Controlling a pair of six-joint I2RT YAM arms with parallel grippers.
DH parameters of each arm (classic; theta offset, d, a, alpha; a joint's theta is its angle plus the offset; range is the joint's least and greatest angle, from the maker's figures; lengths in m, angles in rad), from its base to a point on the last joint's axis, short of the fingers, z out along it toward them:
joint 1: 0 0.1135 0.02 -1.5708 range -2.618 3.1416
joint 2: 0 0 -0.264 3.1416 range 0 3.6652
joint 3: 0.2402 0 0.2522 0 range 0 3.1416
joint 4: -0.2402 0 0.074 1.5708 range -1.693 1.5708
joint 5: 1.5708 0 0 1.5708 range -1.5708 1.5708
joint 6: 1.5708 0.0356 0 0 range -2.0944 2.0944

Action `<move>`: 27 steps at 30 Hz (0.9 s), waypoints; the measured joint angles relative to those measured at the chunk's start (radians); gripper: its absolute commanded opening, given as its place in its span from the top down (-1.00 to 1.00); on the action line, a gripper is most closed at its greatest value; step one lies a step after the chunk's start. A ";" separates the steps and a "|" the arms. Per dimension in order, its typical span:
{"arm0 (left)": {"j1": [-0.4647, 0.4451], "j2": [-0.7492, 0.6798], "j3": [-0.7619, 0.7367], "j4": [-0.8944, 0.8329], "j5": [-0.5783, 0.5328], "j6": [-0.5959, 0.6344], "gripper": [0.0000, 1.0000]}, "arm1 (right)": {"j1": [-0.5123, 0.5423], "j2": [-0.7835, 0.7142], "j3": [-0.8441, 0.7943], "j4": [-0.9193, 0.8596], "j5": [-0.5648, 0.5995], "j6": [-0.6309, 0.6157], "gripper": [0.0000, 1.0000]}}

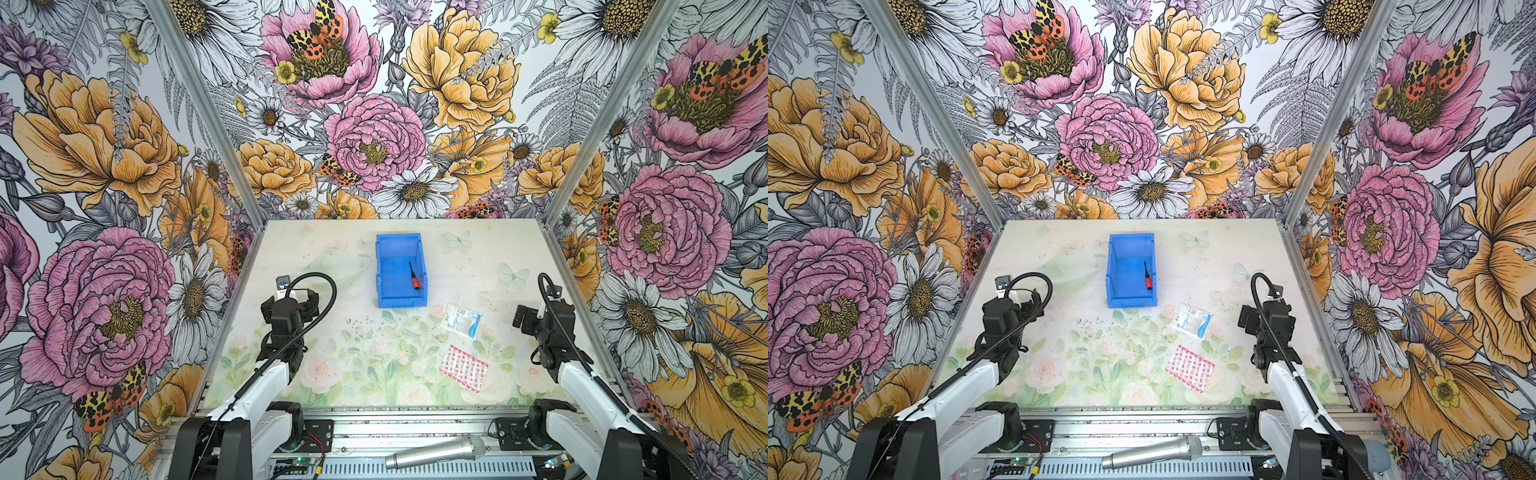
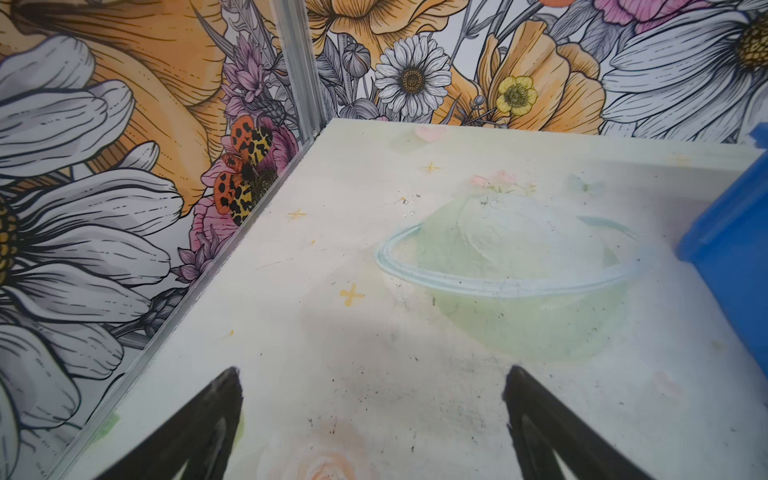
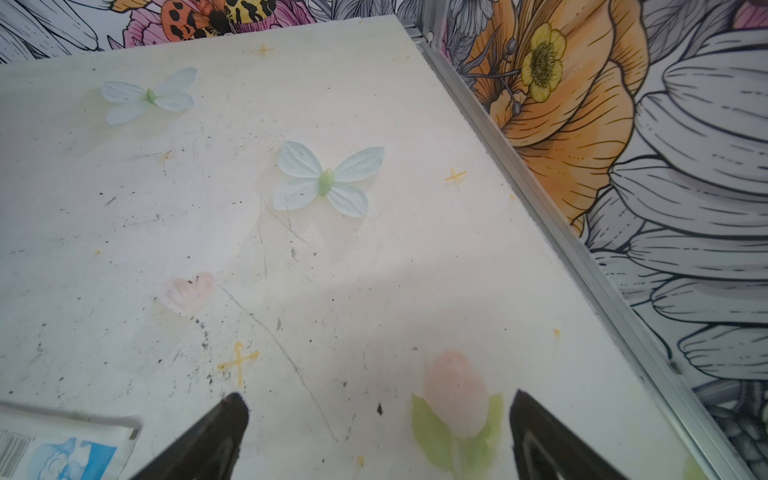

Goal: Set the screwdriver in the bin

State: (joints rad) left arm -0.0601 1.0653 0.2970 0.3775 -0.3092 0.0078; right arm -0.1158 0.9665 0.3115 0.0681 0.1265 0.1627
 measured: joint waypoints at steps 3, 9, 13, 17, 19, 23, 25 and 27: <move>0.007 0.114 0.008 0.087 0.058 0.007 -0.97 | -0.003 0.058 0.000 0.092 -0.019 0.000 -0.99; 0.013 0.307 0.084 0.218 0.119 0.026 -0.97 | -0.008 0.188 0.003 0.229 -0.069 0.000 -0.99; 0.021 0.401 0.107 0.330 0.147 0.026 -0.97 | -0.009 0.288 0.024 0.357 -0.069 0.010 -0.99; 0.040 0.441 0.108 0.370 0.170 0.025 -0.97 | -0.010 0.390 0.070 0.463 -0.072 0.023 -0.99; 0.048 0.440 0.108 0.392 0.176 0.024 -0.97 | -0.010 0.420 0.082 0.512 -0.072 0.028 -0.99; 0.059 0.440 0.102 0.428 0.193 0.018 -0.97 | -0.010 0.452 0.088 0.573 -0.073 0.030 -0.99; 0.061 0.440 0.101 0.436 0.200 0.018 -0.97 | -0.010 0.465 0.096 0.576 -0.079 0.029 -0.99; 0.061 0.441 0.101 0.444 0.211 0.018 -0.97 | -0.010 0.469 0.099 0.585 -0.087 0.029 -0.99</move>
State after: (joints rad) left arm 0.0006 1.5063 0.3985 0.8215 -0.0978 0.0257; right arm -0.1257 1.4353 0.4103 0.6533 0.0399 0.1917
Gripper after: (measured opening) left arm 0.986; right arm 0.995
